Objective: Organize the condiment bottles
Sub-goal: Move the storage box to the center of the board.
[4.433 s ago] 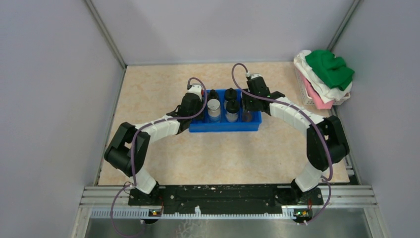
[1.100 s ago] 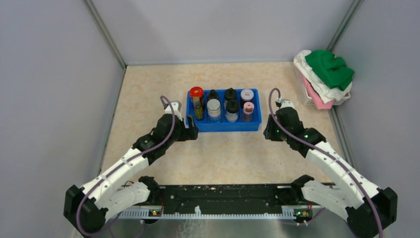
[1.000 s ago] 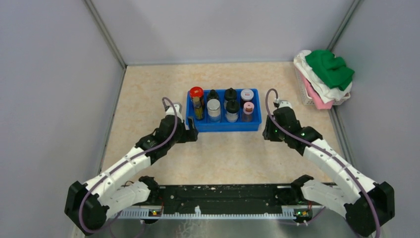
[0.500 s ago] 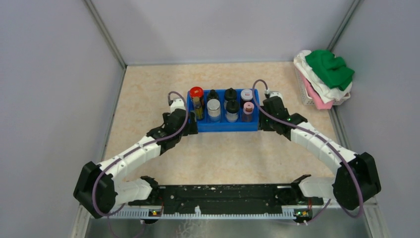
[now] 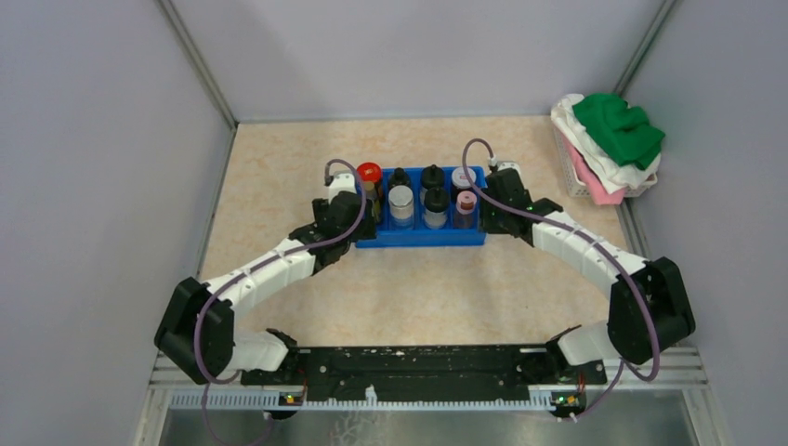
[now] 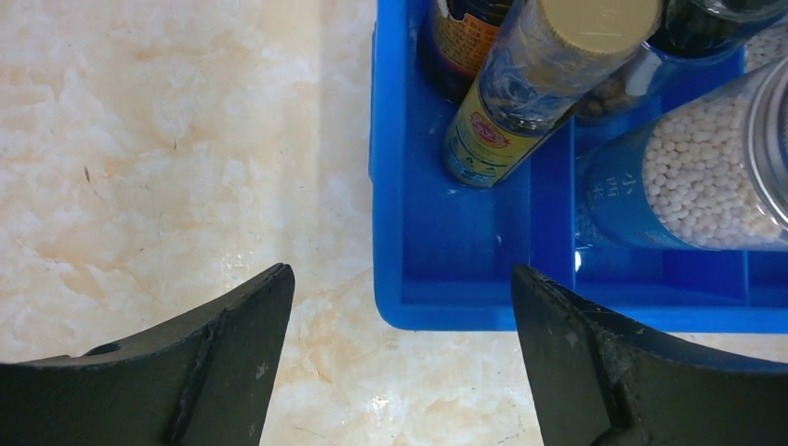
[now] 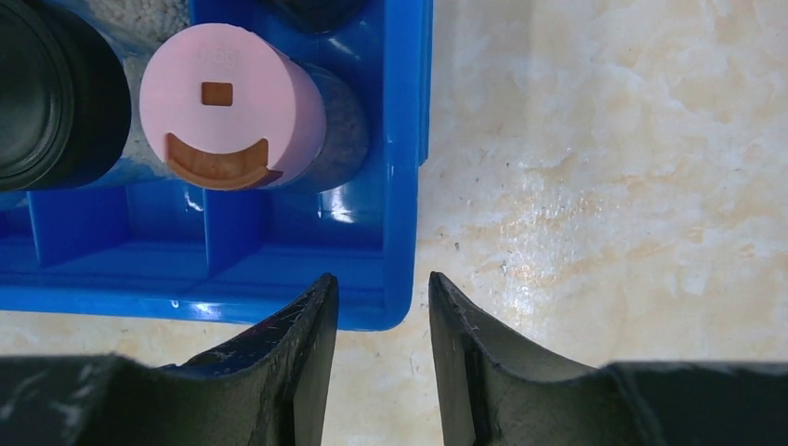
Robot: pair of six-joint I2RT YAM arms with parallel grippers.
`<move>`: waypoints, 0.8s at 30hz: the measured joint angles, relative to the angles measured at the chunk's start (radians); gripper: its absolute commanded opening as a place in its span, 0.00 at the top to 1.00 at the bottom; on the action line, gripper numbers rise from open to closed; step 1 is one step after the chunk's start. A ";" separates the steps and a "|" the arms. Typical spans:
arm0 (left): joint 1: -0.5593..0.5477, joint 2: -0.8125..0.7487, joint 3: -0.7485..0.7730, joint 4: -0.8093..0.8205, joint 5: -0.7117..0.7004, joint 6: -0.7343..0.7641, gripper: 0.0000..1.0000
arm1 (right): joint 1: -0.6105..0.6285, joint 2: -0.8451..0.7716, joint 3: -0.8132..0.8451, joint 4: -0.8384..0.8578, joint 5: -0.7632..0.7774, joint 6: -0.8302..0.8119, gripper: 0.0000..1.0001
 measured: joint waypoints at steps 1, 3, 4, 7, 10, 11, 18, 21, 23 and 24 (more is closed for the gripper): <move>0.003 0.007 0.002 0.004 0.000 0.002 0.08 | -0.002 0.004 0.000 0.000 -0.001 0.000 0.60; 0.014 0.028 0.008 0.014 0.002 0.006 0.08 | -0.007 0.016 0.000 0.008 -0.003 0.000 0.61; 0.021 0.041 0.013 0.021 0.003 0.007 0.08 | -0.010 0.025 0.000 0.014 -0.006 -0.001 0.61; 0.040 0.072 0.017 0.041 0.016 0.011 0.08 | -0.014 0.055 0.001 0.037 -0.010 -0.006 0.63; 0.055 0.097 0.017 0.056 0.026 0.015 0.08 | -0.020 0.080 0.001 0.055 -0.013 -0.006 0.64; 0.058 0.101 0.017 0.060 0.029 0.016 0.08 | -0.022 0.084 0.002 0.058 -0.015 -0.007 0.64; 0.068 0.106 0.017 0.088 0.045 0.023 0.08 | -0.025 0.108 0.008 0.082 -0.023 -0.007 0.65; 0.078 0.117 0.017 0.104 0.052 0.026 0.09 | -0.027 0.136 0.013 0.092 -0.026 -0.007 0.66; 0.085 0.132 0.017 0.109 0.058 0.026 0.09 | -0.029 0.149 0.013 0.102 -0.027 -0.007 0.68; 0.088 0.138 0.017 0.111 0.060 0.027 0.09 | -0.030 0.152 0.013 0.105 -0.028 -0.007 0.72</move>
